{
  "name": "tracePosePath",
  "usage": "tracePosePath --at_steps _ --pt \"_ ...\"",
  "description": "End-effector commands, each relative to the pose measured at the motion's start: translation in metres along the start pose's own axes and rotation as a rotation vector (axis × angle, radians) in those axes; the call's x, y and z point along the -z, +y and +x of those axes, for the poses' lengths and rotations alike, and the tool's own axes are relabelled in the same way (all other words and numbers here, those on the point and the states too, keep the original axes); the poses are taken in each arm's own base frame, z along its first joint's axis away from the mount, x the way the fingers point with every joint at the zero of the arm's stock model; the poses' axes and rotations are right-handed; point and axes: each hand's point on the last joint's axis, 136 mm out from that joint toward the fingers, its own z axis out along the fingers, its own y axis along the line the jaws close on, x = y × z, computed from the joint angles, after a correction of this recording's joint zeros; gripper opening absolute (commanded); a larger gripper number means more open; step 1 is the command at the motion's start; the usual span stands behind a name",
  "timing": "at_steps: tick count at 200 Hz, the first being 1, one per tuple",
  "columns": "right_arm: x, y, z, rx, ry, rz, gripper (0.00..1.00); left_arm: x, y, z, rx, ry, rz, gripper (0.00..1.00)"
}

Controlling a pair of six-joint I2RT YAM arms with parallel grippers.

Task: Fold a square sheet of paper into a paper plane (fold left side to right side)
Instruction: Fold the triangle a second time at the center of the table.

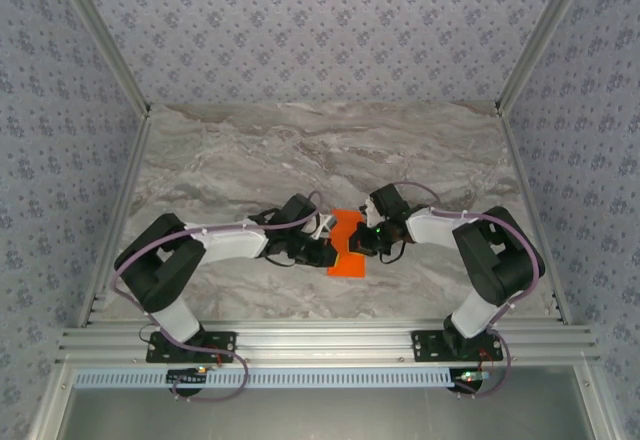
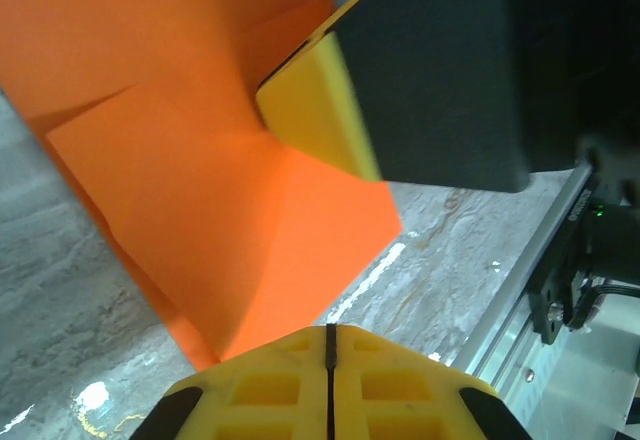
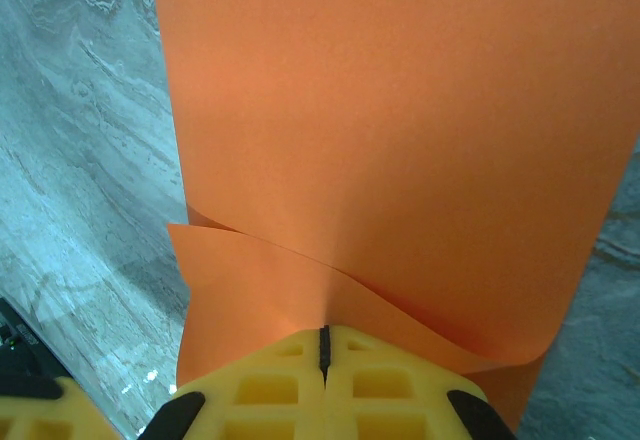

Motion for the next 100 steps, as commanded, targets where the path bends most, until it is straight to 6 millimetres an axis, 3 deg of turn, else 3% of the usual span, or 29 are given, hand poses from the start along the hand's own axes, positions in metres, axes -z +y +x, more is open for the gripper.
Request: tracePosePath --at_steps 1,49,100 --pt "-0.002 -0.022 0.006 -0.034 0.025 0.091 0.00 -0.006 -0.002 0.000 -0.025 0.024 0.019 0.07" --pt "0.001 -0.010 0.001 -0.012 0.003 0.049 0.00 -0.017 0.025 0.013 0.007 0.068 -0.069 0.07" --pt "0.017 0.008 -0.004 0.045 -0.047 0.024 0.00 -0.023 0.043 0.029 0.018 0.108 -0.160 0.07"
